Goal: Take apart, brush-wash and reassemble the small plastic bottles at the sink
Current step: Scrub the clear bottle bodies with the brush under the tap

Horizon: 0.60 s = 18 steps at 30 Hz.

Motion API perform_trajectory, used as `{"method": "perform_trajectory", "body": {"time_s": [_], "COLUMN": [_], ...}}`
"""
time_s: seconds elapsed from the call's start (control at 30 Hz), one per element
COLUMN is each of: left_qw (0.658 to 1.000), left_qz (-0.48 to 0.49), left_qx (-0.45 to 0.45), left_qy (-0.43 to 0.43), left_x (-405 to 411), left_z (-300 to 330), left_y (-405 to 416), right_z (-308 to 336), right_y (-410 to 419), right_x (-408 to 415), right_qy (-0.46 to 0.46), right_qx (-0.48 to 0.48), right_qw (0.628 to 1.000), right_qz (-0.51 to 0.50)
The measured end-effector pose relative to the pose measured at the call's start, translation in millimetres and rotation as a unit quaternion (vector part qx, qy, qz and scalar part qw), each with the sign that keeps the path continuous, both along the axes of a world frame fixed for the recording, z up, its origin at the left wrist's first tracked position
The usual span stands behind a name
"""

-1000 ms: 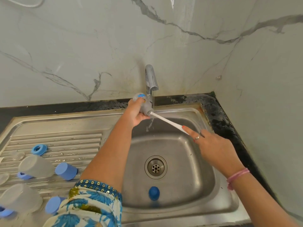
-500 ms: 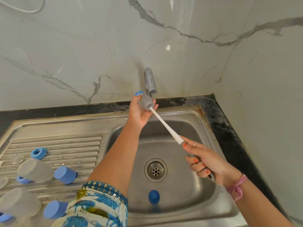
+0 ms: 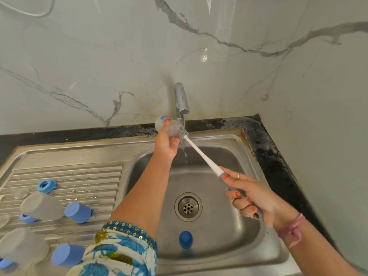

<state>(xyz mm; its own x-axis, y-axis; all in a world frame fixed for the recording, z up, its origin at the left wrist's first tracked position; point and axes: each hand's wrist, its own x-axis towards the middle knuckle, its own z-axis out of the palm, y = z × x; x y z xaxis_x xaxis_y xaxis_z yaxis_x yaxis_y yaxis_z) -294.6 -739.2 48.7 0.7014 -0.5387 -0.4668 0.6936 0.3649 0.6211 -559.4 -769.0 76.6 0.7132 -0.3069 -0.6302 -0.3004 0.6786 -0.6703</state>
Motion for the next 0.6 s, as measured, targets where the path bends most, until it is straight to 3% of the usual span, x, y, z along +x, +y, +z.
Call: {"method": "perform_trajectory", "body": {"time_s": [0.03, 0.07, 0.1, 0.13, 0.17, 0.2, 0.23, 0.27, 0.3, 0.33, 0.5, 0.6], "left_qw": [0.999, 0.999, 0.999, 0.999, 1.000, 1.000, 0.999, 0.998, 0.998, 0.997, 0.996, 0.997], "left_qz": [-0.002, -0.006, -0.013, -0.019, -0.017, -0.009, 0.004, 0.019, 0.029, 0.028, -0.037, -0.047], "left_qx": [-0.032, -0.052, -0.051, -0.038, -0.022, -0.003, 0.012, 0.024, 0.033, 0.041, 0.046, 0.036], "left_qy": [0.008, 0.014, 0.010, 0.000, -0.014, -0.029, -0.042, -0.049, -0.052, -0.054, -0.067, -0.052], "left_x": [1.0, 1.4, 1.2, 0.1, -0.1, 0.2, 2.5, 5.8, 9.5, 11.8, -1.4, -8.5], "left_z": [-1.2, -1.1, -0.7, 0.4, 0.9, 1.2, 0.7, -0.4, -1.6, -2.4, -7.5, -7.8], "left_y": [2.8, 4.6, 5.7, 6.4, 7.2, 8.1, 8.7, 10.3, 12.3, 13.3, 8.5, 2.9], "right_z": [2.8, 5.5, 6.1, 7.8, 9.7, 10.2, 9.8, 7.5, 5.3, 3.7, 9.2, 11.8], "right_y": [-0.8, 0.5, 1.0, 1.1, 2.5, 3.8, 3.2, 0.6, -1.9, -3.2, 11.9, 33.2], "right_x": [-3.8, -6.1, -8.1, -9.4, -10.5, -13.1, -16.1, -19.2, -21.0, -21.6, 5.6, 22.2], "right_qy": [-0.030, -0.052, -0.054, -0.030, 0.010, 0.060, 0.120, 0.160, 0.180, 0.180, 0.090, 0.074], "right_qx": [0.130, 0.198, 0.208, 0.152, 0.029, -0.138, -0.329, -0.484, -0.558, -0.566, -0.441, -0.492], "right_qw": [0.991, 0.979, 0.977, 0.988, 0.999, 0.985, 0.927, 0.841, 0.787, 0.788, 0.892, 0.861], "right_qz": [-0.009, -0.004, 0.003, 0.009, 0.031, 0.082, 0.138, 0.183, 0.190, 0.160, 0.055, 0.106]}}
